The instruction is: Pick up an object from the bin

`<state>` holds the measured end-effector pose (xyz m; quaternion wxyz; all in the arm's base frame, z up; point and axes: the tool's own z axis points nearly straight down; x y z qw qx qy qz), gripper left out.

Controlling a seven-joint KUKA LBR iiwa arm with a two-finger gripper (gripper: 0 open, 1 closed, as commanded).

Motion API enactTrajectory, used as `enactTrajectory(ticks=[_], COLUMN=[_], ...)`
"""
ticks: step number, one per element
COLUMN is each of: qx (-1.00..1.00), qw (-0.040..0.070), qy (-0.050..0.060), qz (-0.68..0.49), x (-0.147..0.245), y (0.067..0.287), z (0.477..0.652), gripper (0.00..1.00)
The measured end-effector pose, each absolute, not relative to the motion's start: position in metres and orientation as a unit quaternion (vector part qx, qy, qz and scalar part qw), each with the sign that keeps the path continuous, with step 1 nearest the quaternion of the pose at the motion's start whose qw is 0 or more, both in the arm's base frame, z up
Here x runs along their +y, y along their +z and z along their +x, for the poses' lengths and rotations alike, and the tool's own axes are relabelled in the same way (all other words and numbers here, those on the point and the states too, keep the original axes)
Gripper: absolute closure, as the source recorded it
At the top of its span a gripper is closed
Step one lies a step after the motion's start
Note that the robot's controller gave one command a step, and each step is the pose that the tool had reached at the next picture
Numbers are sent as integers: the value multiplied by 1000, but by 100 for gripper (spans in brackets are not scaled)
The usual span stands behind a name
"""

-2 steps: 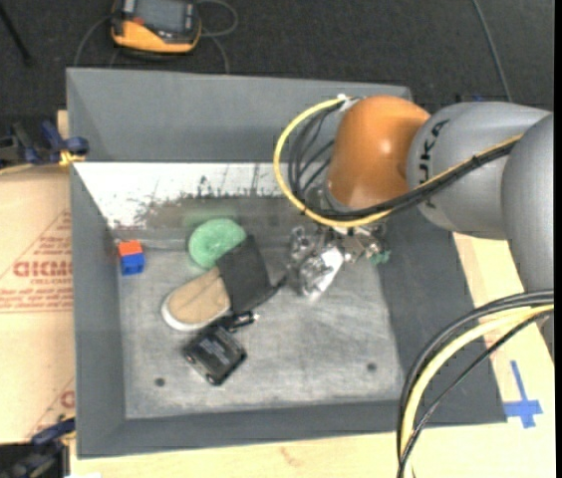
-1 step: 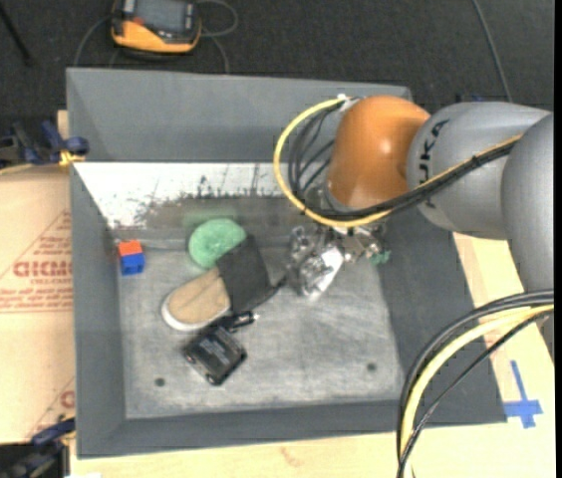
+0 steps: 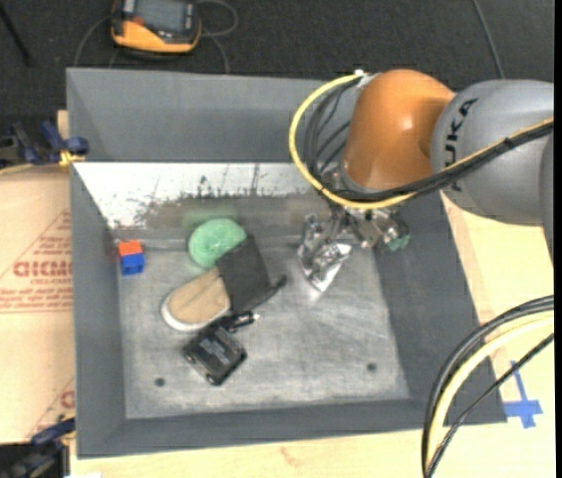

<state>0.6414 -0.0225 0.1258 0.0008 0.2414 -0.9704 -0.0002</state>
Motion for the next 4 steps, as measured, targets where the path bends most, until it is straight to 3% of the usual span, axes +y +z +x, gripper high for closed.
enactTrajectory(ticks=[1,2,3,4], qx=[-975,-974,-968,-970], qw=[-1,-9,0,-2], qy=[0,2,0,0], qz=[224,225,250,244], x=[-22,2,6,6], y=[188,206,179,197], z=[645,645,638,651], gripper=[100,100,100,100])
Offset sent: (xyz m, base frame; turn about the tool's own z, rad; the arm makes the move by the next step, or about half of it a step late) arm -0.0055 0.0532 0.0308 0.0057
